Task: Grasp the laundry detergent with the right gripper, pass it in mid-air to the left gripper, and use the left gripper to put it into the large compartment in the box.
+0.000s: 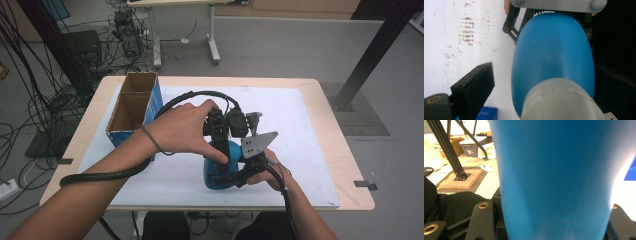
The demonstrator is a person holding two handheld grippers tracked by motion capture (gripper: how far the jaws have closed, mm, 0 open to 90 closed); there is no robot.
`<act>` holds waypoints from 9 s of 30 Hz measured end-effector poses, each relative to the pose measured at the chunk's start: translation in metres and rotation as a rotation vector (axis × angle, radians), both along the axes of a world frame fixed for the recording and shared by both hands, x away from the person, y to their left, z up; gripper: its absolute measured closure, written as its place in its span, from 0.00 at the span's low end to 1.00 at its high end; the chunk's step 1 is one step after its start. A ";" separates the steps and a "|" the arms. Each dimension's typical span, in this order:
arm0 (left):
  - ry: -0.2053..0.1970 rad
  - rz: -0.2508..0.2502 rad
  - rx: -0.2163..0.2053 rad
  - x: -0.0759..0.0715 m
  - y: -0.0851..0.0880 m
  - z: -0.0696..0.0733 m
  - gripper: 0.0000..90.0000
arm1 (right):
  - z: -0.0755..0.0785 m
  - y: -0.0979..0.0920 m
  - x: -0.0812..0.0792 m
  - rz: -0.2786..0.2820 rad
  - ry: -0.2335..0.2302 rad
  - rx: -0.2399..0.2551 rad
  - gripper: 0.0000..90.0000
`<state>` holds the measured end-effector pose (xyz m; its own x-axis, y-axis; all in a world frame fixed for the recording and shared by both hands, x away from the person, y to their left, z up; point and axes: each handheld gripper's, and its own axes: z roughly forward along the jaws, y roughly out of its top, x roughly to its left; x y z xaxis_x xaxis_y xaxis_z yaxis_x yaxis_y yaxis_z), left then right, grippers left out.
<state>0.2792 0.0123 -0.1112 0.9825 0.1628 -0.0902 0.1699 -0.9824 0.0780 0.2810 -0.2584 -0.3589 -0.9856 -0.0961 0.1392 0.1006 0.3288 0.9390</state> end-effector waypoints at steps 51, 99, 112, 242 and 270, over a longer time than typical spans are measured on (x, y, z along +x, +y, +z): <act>0.012 -0.017 0.025 0.001 -0.007 0.000 0.36 | 0.001 0.001 0.000 0.001 -0.001 0.000 0.47; -0.013 -0.015 0.032 -0.006 -0.006 0.003 0.42 | 0.002 0.004 0.000 -0.004 -0.010 0.003 0.47; -0.015 -0.011 0.025 -0.006 -0.004 0.003 0.42 | 0.001 0.005 0.001 -0.004 -0.007 0.004 0.47; -0.042 0.005 0.042 -0.007 -0.005 0.000 0.42 | -0.014 -0.006 -0.005 -0.096 0.065 0.081 0.27; -0.030 0.028 0.039 -0.003 -0.002 -0.001 0.42 | -0.014 -0.021 -0.012 -0.140 0.070 0.050 0.16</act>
